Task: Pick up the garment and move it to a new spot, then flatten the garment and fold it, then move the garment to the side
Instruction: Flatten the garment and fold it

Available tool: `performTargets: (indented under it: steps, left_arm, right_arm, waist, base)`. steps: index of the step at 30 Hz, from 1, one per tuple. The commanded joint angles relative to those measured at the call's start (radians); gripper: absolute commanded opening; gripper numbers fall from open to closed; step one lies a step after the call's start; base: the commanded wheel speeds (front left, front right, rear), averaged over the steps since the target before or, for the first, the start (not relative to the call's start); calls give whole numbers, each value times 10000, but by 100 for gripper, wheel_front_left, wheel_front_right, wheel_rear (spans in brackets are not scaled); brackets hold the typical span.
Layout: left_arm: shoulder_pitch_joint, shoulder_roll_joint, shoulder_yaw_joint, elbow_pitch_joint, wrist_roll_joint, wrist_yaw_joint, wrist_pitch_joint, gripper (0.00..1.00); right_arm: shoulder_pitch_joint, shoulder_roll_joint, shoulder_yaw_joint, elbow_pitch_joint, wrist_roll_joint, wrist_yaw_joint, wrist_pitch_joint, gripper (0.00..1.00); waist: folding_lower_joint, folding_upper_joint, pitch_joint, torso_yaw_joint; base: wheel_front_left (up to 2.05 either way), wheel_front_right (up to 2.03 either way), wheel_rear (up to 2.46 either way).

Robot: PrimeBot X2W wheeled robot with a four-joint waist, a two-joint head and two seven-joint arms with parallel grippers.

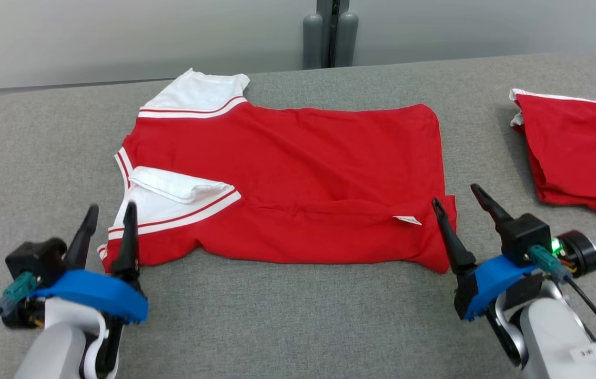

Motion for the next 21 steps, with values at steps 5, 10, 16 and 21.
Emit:
performTargets:
  steps: [5, 10, 16, 21]
  left_arm:
    - [943, 190, 319, -363, -625, 526, 1122, 100]
    - [1438, 162, 531, -654, -1254, 912, 2093, 100]
    - [1424, 21, 823, -608, -1872, 1008, 2501, 100]
    - [1143, -126, 944, -406, -2142, 820, 2372, 51]
  right_arm:
    - [1111, 496, -534, -1025, -47, -1, 502, 100]
    - [1774, 760, -744, -1713, 22, -1, 820, 100]
    - [1953, 910, -869, -1785, 262, -1, 987, 100]
    - [1794, 940, -902, -1429, 492, -1, 926, 100]
  waist:
    - [0, 0, -104, -44]
    - [0, 0, -31, -147]
    - [0, 0, 133, -331]
    - [0, 0, 275, -403]
  base:
    - [0, 0, 0]
    - [0, 0, 0]
    - [0, 0, 0]
    - [0, 0, 0]
